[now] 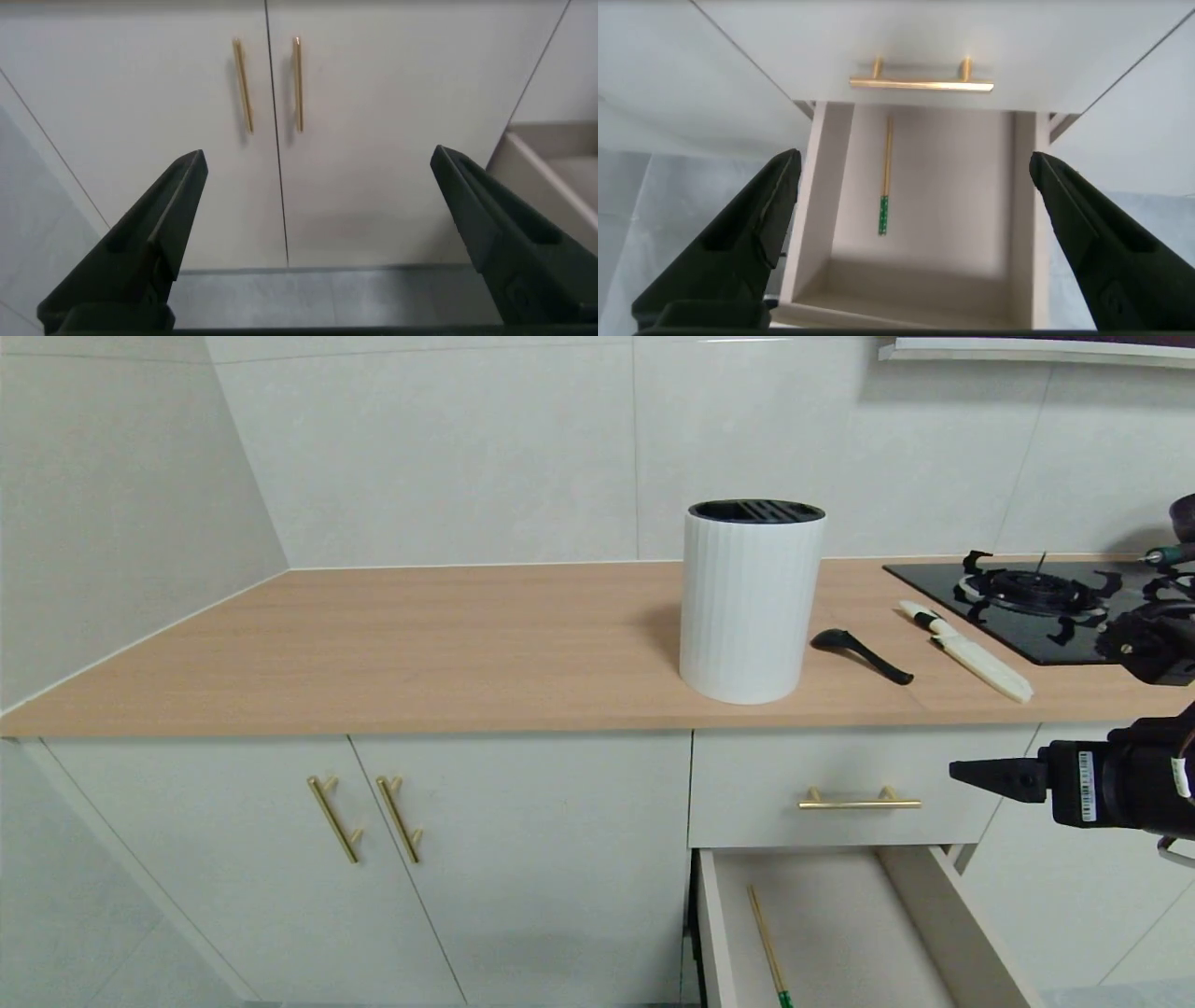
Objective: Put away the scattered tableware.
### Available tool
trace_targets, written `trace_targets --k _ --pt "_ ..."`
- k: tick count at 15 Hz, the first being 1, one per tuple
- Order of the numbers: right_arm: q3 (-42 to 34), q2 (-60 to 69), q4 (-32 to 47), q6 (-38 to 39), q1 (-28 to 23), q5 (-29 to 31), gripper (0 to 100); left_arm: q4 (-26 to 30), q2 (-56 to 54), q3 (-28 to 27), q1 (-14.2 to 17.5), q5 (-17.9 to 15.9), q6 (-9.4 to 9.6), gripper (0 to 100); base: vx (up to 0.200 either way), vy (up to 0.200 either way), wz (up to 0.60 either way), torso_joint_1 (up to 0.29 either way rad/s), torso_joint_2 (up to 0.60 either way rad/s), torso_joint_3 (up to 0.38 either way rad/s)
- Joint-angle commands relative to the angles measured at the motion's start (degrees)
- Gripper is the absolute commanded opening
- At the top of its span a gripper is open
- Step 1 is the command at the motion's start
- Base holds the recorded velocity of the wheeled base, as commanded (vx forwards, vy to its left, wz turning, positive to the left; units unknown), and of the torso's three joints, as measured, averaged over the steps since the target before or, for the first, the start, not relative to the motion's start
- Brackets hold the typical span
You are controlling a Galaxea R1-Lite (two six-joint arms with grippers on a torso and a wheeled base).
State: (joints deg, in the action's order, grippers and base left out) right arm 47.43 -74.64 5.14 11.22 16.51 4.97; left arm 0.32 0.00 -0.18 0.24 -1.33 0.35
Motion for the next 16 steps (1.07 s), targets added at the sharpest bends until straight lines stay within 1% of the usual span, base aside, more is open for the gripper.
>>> trace_targets --k 1,5,8,10,11,12,13,14,15,16 --pt "-0.06 -0.33 0.04 -0.05 0.11 0.04 100 -0.05 0.0 0.01 0.02 0.01 0.0 100 0.0 0.0 0.0 0.188 -0.48 -0.29" --pt "0.03 -0.86 -0.05 -0.05 0.02 -0.32 100 -0.05 0.0 0.01 0.02 0.01 0.0 100 0.0 0.0 0.0 0.201 -0.48 -0.289" --pt "0.38 -4.46 -3.47 -1.55 -0.16 -0.4 100 -0.05 0.0 0.01 0.02 0.01 0.0 100 0.0 0.0 0.0 0.211 -0.5 -0.286" --pt "0.55 -8.06 -9.63 -2.78 -1.39 -0.58 100 -0.05 0.0 0.01 0.02 0.01 0.0 100 0.0 0.0 0.0 0.19 -0.43 -0.249" --pt "1.87 -13.25 -15.34 -4.36 -3.76 -0.93 100 -0.05 0.0 0.01 0.02 0.01 0.0 100 0.0 0.0 0.0 0.085 -0.21 -0.11" --pt "3.46 -17.2 -19.21 -6.03 -5.52 -2.51 100 -0.05 0.0 0.01 0.02 0.01 0.0 100 0.0 0.0 0.0 0.051 -0.11 -0.061" --pt "6.09 -22.3 -23.43 -7.61 -7.37 -4.27 100 -0.05 0.0 0.01 0.02 0.01 0.0 100 0.0 0.0 0.0 0.027 -0.06 -0.027" --pt "7.85 -25.46 -25.71 -8.31 -8.07 -4.8 100 -0.05 0.0 0.01 0.02 0.01 0.0 100 0.0 0.0 0.0 0.0 0.0 0.0" --pt "11.72 -31.7 -29.67 -9.37 -9.47 -5.15 100 -0.05 0.0 0.01 0.02 0.01 0.0 100 0.0 0.0 0.0 0.0 0.0 0.0" --pt "14.79 -36.01 -31.34 -9.55 -10.0 -5.15 100 -0.05 0.0 0.01 0.02 0.01 0.0 100 0.0 0.0 0.0 0.0 0.0 0.0"
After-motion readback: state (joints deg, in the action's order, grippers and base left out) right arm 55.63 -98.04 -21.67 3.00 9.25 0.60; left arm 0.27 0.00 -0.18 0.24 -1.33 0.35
